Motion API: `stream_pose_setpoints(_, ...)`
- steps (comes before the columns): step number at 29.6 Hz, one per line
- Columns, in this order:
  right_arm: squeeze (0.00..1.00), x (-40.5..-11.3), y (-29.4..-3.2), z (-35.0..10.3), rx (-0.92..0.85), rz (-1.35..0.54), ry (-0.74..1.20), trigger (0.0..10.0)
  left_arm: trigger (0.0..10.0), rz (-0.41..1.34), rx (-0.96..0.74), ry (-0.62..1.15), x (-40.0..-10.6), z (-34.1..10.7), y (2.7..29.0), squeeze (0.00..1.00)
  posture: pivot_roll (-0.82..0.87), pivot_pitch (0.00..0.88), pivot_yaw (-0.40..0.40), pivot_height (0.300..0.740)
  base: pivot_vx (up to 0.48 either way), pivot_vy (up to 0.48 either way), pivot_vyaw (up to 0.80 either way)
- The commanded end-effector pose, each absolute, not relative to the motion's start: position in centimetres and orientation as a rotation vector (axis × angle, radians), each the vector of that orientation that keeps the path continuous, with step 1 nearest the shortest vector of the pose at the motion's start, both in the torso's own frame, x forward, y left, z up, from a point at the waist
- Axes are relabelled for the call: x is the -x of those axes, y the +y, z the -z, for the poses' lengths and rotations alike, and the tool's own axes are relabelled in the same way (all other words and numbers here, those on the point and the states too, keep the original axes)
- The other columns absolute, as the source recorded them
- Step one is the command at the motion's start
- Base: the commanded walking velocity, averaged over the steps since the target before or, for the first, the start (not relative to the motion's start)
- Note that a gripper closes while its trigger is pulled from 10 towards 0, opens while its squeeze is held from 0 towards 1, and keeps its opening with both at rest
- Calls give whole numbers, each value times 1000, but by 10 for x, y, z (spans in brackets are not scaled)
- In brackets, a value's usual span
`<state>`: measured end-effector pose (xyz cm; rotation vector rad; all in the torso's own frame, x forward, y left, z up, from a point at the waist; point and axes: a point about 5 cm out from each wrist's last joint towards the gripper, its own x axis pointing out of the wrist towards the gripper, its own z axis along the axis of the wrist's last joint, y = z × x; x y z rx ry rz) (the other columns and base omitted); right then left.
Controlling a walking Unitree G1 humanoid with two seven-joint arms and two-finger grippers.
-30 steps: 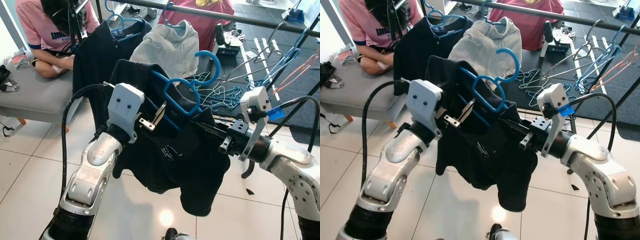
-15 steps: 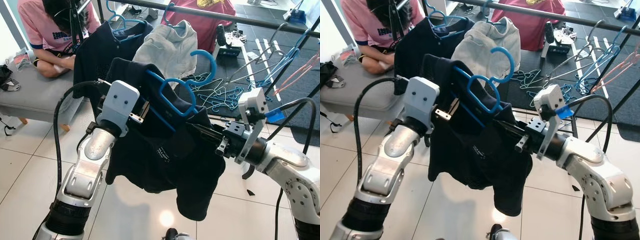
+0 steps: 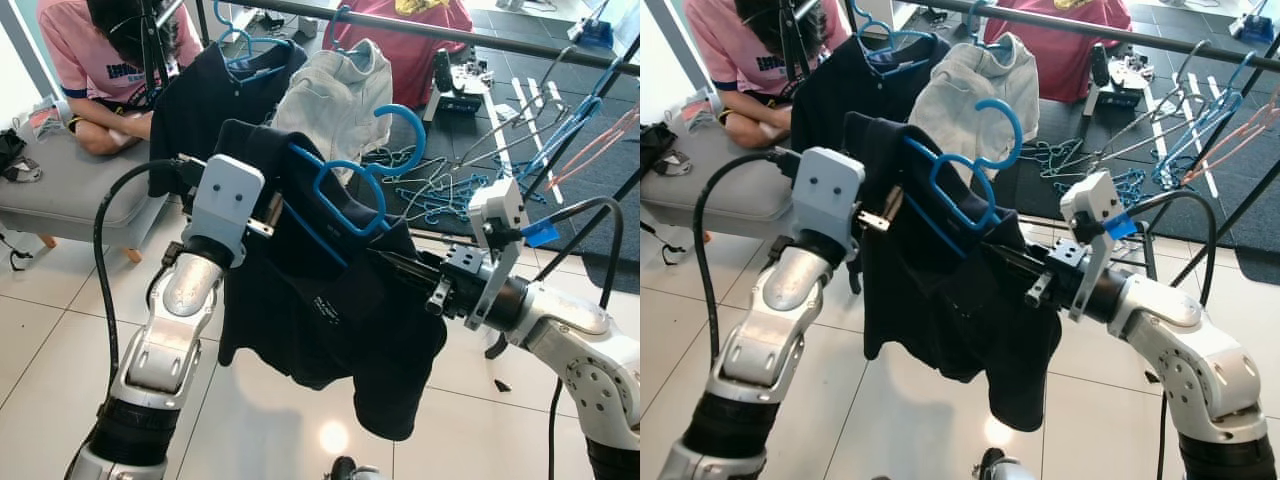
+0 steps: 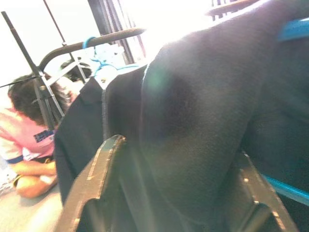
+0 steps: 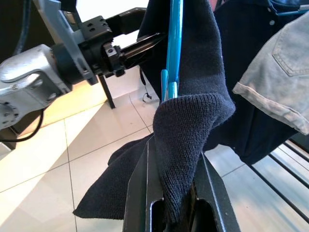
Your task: Hang hanger
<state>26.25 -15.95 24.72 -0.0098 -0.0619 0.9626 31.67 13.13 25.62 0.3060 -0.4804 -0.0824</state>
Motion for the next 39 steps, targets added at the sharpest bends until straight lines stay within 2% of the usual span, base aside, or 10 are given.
stream_pose_setpoints(1,0,-255,-154,-256,10,-1007,-112,0,0,51,-310,-454,-319,-251,134,0,-82,202,-40,740,0,0,0)
stream_pose_setpoints(7,0,-253,-153,-255,11,-1022,-105,0,0,19,-310,-459,-321,-254,139,0,-80,203,-41,740,0,0,0)
stream_pose_setpoints(16,0,-252,-165,-245,66,-980,-30,0,0,-62,-361,-496,-326,-270,163,0,-76,196,-40,740,0,0,0)
stream_pose_setpoints(25,0,-232,-167,-216,204,-1061,174,0,0,-85,-399,-532,-331,-281,172,0,-78,186,-38,740,0,0,0)
stream_pose_setpoints(26,0,-228,-167,-218,200,-1075,174,0,510,-78,-395,-526,-333,-280,172,0,-83,181,-33,740,0,0,0)
stream_pose_setpoints(31,0,-219,-166,-224,188,-1126,162,0,902,-51,-388,-509,-335,-274,167,0,-94,184,-23,740,0,0,0)
stream_pose_setpoints(33,0,-210,-163,-232,178,-1183,145,0,1804,-31,-390,-499,-338,-271,163,0,-96,186,-22,740,0,0,0)
stream_pose_setpoints(37,0,-207,-163,-235,175,-1200,136,0,1961,-26,-394,-495,-339,-270,163,0,-99,188,-19,740,0,0,0)
stream_pose_setpoints(38,0,-206,-164,-238,176,-1205,124,0,2549,-28,-400,-487,-341,-269,164,0,-100,189,-18,740,0,0,0)
stream_pose_setpoints(39,0,-206,-164,-238,176,-1205,124,0,2549,-28,-400,-487,-341,-269,164,0,-100,189,-18,740,0,0,0)
